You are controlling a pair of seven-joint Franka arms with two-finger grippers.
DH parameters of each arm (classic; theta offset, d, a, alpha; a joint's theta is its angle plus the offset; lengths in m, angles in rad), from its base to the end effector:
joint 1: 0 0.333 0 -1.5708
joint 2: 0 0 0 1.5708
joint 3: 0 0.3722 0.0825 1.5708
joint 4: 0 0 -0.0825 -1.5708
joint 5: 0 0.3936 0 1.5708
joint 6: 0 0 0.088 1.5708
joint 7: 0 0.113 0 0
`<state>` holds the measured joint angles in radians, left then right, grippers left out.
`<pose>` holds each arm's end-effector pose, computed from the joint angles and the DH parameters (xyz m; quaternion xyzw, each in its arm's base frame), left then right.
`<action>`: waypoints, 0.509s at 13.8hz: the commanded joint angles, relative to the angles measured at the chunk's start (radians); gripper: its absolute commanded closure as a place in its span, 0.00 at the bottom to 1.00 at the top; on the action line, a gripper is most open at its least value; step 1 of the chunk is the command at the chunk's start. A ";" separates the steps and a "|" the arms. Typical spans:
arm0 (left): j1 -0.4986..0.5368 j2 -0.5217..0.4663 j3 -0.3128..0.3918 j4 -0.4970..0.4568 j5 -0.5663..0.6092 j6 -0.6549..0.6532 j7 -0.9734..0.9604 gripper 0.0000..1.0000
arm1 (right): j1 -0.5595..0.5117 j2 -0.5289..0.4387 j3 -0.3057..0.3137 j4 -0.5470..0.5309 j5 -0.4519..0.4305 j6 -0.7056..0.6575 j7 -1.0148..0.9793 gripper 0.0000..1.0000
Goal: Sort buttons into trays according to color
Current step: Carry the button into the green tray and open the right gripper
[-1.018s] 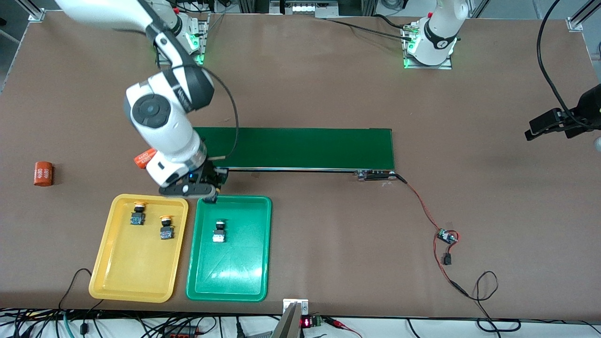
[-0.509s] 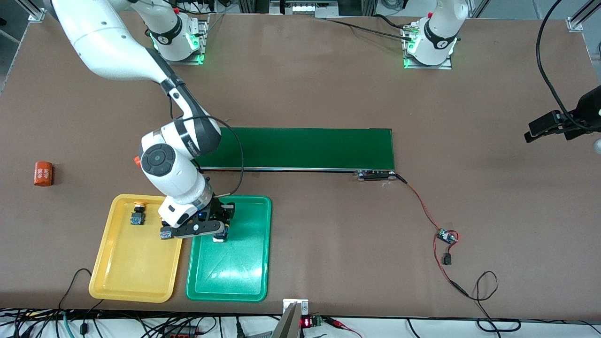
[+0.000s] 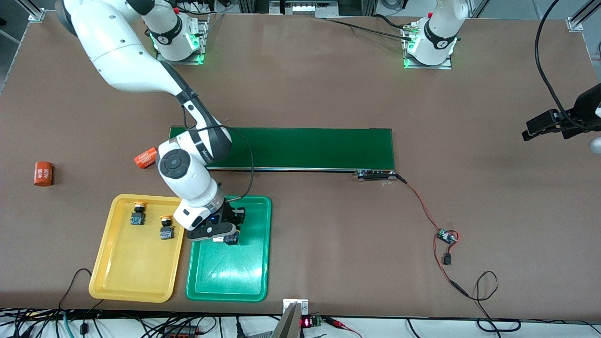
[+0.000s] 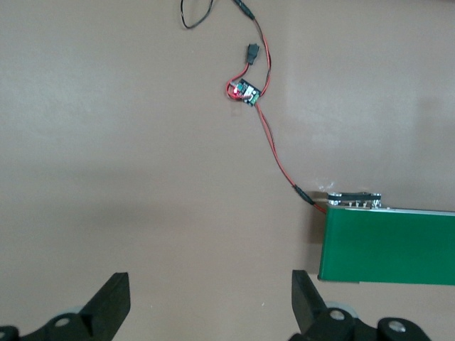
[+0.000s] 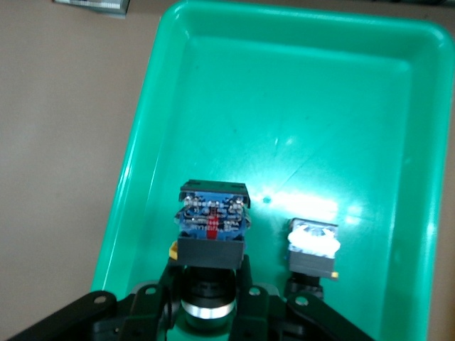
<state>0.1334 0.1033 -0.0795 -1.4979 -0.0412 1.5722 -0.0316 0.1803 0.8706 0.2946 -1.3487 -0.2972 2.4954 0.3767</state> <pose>0.6002 0.0306 0.6500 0.9987 0.0432 -0.0141 0.0248 0.7566 0.3119 0.2725 -0.9839 -0.0850 -0.1449 0.0616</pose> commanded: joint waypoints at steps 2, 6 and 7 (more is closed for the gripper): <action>0.005 -0.028 -0.011 -0.018 0.020 -0.020 0.009 0.00 | 0.015 0.019 -0.014 0.025 -0.003 0.033 -0.004 0.71; 0.006 -0.030 -0.013 -0.018 0.020 -0.026 0.009 0.00 | 0.013 0.018 -0.014 0.008 0.000 0.078 -0.002 0.28; 0.005 -0.030 -0.013 -0.018 0.020 -0.024 0.009 0.00 | 0.013 0.018 -0.014 0.006 0.001 0.086 -0.002 0.17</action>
<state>0.1332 0.0974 -0.0825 -1.4979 -0.0412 1.5545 -0.0316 0.1851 0.8807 0.2886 -1.3487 -0.2972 2.5525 0.3767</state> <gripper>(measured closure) 0.000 0.445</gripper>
